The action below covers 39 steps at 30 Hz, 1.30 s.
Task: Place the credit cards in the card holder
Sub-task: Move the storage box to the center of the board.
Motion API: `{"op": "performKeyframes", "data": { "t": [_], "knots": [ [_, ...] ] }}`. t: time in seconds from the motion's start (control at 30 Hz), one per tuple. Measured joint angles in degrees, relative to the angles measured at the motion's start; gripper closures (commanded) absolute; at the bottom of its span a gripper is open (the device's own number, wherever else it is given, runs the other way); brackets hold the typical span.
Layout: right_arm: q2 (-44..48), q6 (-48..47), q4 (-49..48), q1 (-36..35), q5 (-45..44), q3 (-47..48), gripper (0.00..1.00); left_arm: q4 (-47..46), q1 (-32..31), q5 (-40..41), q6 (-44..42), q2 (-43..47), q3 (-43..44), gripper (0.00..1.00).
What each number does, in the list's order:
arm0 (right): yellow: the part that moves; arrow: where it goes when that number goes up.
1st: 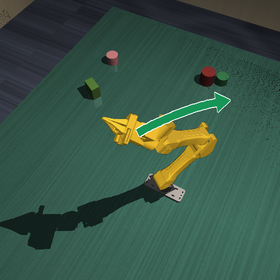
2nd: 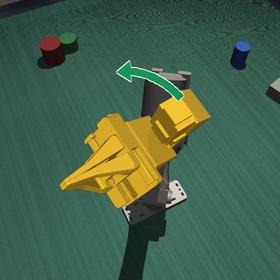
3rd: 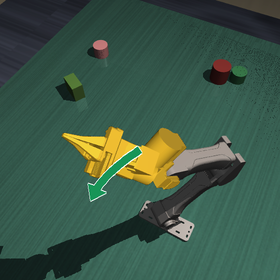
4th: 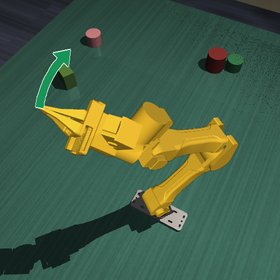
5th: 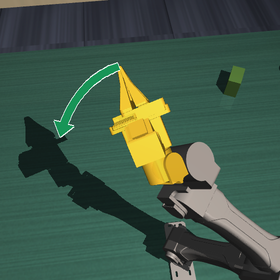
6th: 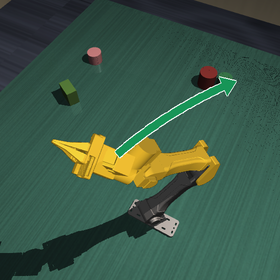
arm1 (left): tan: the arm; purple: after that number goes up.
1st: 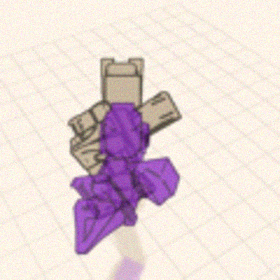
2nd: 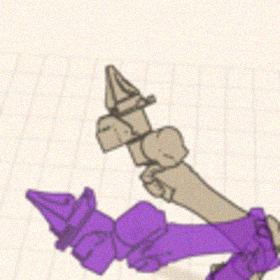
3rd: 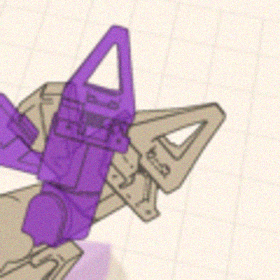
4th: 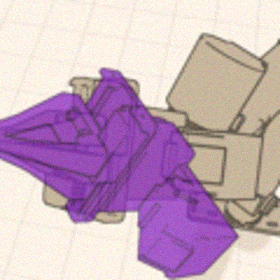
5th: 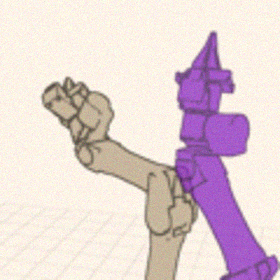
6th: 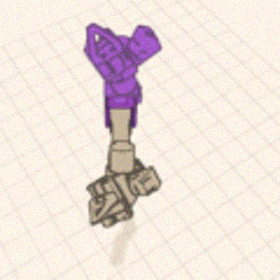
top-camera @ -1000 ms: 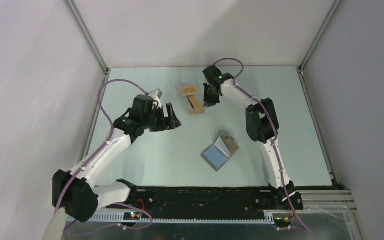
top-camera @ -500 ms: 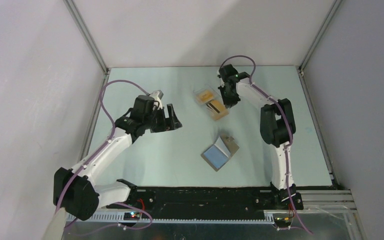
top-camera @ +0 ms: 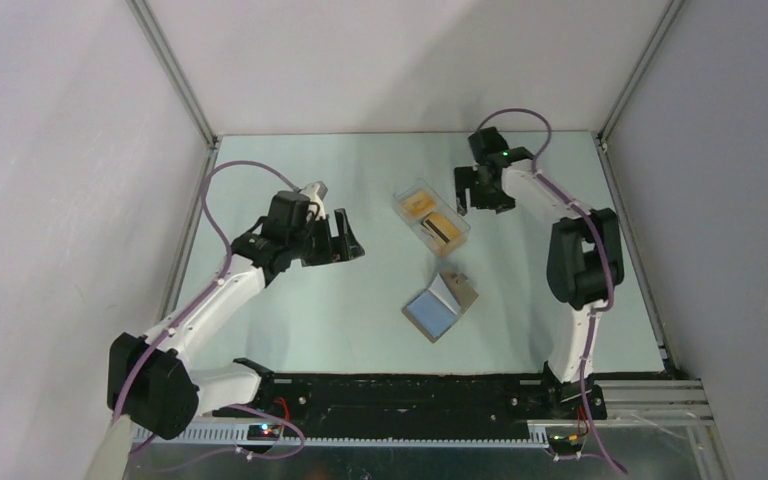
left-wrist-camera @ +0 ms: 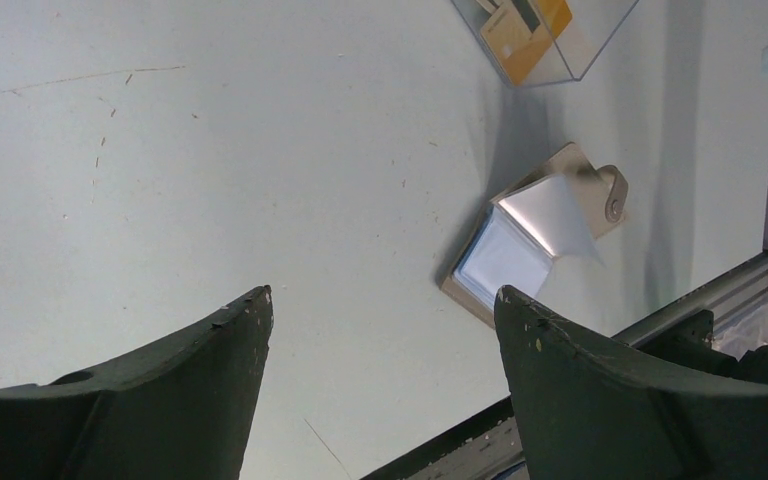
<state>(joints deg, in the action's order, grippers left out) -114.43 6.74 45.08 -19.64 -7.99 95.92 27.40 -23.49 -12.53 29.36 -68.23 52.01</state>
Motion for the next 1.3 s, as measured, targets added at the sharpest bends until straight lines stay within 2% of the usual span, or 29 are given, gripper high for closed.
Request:
{"op": "performKeyframes", "data": {
  "t": [0.13, 0.23, 0.3, 0.53, 0.57, 0.63, 0.8, 0.9, 0.93, 1.1, 1.3],
  "knots": [
    [5.75, 10.51, -0.70, 3.76, 4.44, -4.35, 0.01, -0.24, 0.00, -0.17, 0.00, 0.09, -1.07, 0.14],
    [9.46, 18.16, -1.01, 4.35, 7.91, -7.41, 0.01, -0.22, 0.00, -0.31, 0.02, 0.15, -1.75, 0.14],
    [10.51, 21.86, -0.98, 3.56, 9.66, -8.59, 0.05, -0.28, 0.00, -0.44, 0.02, 0.31, -2.08, 0.14],
    [8.00, 28.98, -0.13, 0.68, 12.44, -10.49, 0.28, -1.22, 0.00, -1.25, 0.13, 1.68, -3.61, 0.14],
    [7.34, 29.31, -0.04, 0.52, 12.44, -10.49, 0.37, -1.36, 0.00, -1.27, 0.15, 1.92, -3.96, 0.14],
    [5.42, 30.01, 0.28, 0.24, 12.31, -10.36, 0.48, -1.60, 0.00, -1.31, 0.20, 2.40, -4.70, 0.14],
    [0.92, 29.73, 1.03, 0.15, 11.89, -9.18, 0.59, -1.95, 0.00, -1.46, 0.20, 2.80, -5.53, 0.14],
    [-0.44, 28.37, 1.68, 0.28, 11.41, -7.58, 0.75, -2.05, 0.00, -1.51, 0.20, 3.08, -5.53, 0.14],
    [-0.79, 27.76, 2.16, 0.39, 10.88, -6.73, 0.76, -2.12, 0.00, -1.57, 0.20, 3.21, -5.53, 0.14],
    [-1.29, 23.37, 3.23, 1.95, 7.41, -3.48, 1.00, -2.47, 0.00, -1.68, 0.20, 3.30, -5.53, 0.14],
    [-3.67, 14.51, 7.13, 2.91, 4.50, 1.31, 1.00, -2.64, 0.00, -1.70, 0.20, 3.26, -5.53, 0.14]
  ]
}}
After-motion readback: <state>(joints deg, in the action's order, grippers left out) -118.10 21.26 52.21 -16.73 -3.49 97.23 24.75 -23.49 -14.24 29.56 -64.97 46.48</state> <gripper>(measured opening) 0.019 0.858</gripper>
